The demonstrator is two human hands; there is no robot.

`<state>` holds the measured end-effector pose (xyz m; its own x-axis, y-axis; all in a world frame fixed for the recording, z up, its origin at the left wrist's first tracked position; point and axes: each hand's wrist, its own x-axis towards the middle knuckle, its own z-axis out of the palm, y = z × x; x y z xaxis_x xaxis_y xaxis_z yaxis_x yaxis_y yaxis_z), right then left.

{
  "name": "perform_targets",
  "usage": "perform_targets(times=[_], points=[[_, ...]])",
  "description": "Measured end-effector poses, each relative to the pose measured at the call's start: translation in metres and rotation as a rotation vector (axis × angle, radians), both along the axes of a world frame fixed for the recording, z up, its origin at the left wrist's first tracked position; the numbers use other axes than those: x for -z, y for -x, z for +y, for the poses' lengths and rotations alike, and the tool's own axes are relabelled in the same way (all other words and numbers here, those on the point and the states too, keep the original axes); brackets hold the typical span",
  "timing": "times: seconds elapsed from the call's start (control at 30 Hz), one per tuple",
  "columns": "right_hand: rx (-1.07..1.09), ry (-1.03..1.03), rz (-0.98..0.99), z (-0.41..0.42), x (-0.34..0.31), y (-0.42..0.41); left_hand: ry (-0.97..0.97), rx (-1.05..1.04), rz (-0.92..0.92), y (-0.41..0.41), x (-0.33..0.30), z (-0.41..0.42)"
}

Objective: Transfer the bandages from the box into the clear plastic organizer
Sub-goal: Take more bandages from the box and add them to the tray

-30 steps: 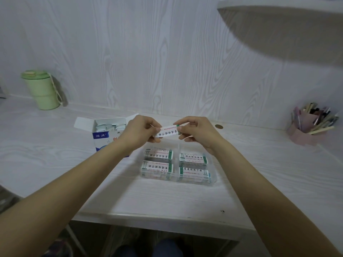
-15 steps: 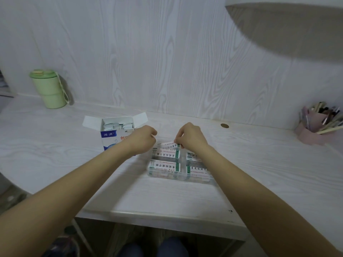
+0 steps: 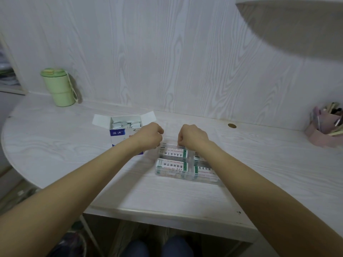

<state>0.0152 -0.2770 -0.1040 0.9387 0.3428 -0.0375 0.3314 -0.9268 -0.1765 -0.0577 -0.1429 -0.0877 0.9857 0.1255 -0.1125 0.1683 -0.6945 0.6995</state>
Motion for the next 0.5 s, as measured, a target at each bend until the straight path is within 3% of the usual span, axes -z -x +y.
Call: perform_targets(times=[0.2,0.43,0.5], points=[[-0.047,-0.121,0.044,-0.006,-0.006,0.001,0.016,0.037,-0.023,0.008,-0.004,0.003],[-0.110,-0.577,-0.071,0.001,-0.033,0.022,0.248,-0.011,-0.278,0.032,-0.028,0.022],[-0.177,-0.626,-0.144,0.014,-0.042,0.029,0.205,-0.079,-0.389,0.036,-0.033,0.037]])
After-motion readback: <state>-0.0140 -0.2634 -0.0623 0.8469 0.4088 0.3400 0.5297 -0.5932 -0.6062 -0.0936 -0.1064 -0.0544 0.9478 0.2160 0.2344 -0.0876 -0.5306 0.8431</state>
